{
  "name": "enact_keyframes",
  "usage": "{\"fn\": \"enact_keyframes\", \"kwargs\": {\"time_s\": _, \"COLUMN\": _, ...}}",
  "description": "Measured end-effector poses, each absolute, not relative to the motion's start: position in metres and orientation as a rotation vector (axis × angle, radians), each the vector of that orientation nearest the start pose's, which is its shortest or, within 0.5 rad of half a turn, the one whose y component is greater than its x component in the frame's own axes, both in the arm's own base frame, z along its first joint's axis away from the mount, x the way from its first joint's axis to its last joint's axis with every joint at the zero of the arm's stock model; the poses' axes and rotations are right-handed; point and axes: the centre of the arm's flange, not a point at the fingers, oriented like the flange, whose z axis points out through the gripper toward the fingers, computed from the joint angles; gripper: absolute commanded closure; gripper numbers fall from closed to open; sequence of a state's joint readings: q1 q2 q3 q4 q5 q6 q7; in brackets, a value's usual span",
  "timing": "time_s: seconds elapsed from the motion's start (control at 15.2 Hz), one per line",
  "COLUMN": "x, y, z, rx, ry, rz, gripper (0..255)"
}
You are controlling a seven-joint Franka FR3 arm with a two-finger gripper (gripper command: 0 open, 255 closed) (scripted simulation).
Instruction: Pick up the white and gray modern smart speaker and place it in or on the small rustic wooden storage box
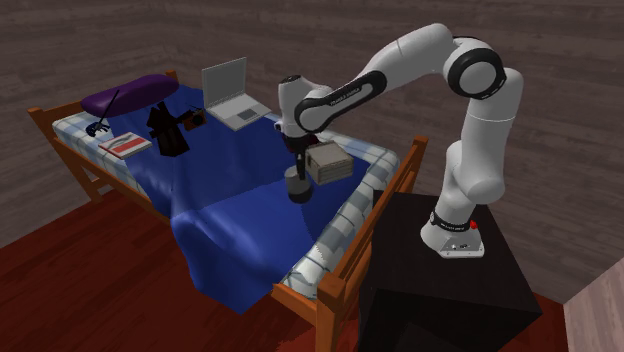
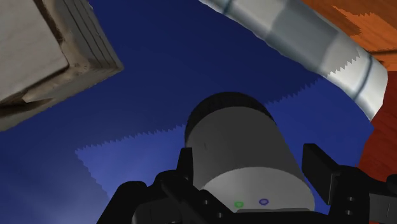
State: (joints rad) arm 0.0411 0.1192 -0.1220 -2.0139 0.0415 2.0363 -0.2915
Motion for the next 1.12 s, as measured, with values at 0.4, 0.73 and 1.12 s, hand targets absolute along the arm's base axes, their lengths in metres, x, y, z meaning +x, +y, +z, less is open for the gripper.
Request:
{"fn": "enact_keyframes", "kwargs": {"time_s": 0.4, "x": 0.564, "y": -0.042, "z": 0.421, "rx": -3.085, "ry": -0.295, "rz": 0.14, "gripper": 255}}
{"fn": "enact_keyframes", "kwargs": {"time_s": 0.73, "x": 0.564, "y": -0.041, "z": 0.447, "rx": -3.085, "ry": -0.294, "rz": 0.14, "gripper": 255}}
{"fn": "enact_keyframes", "kwargs": {"time_s": 1.12, "x": 0.565, "y": -0.041, "z": 0.48, "rx": -3.086, "ry": -0.295, "rz": 0.14, "gripper": 255}}
